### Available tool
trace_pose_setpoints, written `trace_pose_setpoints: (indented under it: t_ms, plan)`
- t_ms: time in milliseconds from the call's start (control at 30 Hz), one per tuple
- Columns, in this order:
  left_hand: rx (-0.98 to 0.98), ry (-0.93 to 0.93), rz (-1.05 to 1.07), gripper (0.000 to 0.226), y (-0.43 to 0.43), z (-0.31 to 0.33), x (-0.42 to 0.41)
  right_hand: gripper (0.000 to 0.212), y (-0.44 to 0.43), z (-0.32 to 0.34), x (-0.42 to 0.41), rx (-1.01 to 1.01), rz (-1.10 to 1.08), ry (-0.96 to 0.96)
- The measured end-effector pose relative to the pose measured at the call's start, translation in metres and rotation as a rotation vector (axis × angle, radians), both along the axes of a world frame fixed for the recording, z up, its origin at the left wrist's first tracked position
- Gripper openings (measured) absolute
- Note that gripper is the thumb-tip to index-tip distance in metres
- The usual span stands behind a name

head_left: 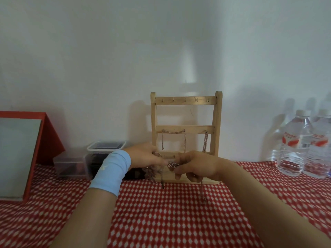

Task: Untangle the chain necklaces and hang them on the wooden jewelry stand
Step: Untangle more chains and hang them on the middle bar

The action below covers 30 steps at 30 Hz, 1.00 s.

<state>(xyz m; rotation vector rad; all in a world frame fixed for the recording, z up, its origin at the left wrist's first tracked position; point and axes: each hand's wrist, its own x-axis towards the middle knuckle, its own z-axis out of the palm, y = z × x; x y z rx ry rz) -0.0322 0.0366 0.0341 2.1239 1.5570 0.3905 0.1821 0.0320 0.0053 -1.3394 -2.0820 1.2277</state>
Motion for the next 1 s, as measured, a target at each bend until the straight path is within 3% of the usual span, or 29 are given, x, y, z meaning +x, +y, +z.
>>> trace_pose_setpoints:
  t_ms: [133, 267, 367, 467, 667, 867, 1000]
  plan:
    - [0.014, -0.027, 0.050, 0.032, 0.000, 0.000, -0.007, 0.011, 0.001, -0.002, -0.001, 0.054, -0.009, 0.124]
    - [-0.012, -0.101, 0.101, 0.023, -0.003, 0.004, -0.004, 0.026, 0.002, -0.001, 0.000, 0.138, -0.063, 0.218]
    - [-0.124, -0.203, 0.036, 0.030, -0.005, 0.001, 0.000, 0.030, -0.001, 0.001, -0.002, 0.197, -0.081, 0.215]
    - [-0.105, -0.257, -0.077, 0.045, -0.005, -0.003, 0.008, 0.029, -0.003, 0.004, -0.006, 0.186, -0.086, 0.270]
    - [-0.073, -0.500, -0.096, 0.016, -0.007, -0.004, 0.010, 0.023, -0.005, 0.008, -0.004, 0.193, -0.188, 0.294]
    - [0.045, -0.462, -0.050, 0.002, -0.005, -0.001, 0.009, 0.021, -0.006, 0.009, -0.002, 0.213, -0.187, 0.249]
    - [-0.002, -0.394, -0.037, 0.015, -0.005, 0.003, 0.015, 0.008, -0.006, 0.010, 0.000, 0.188, -0.145, 0.226]
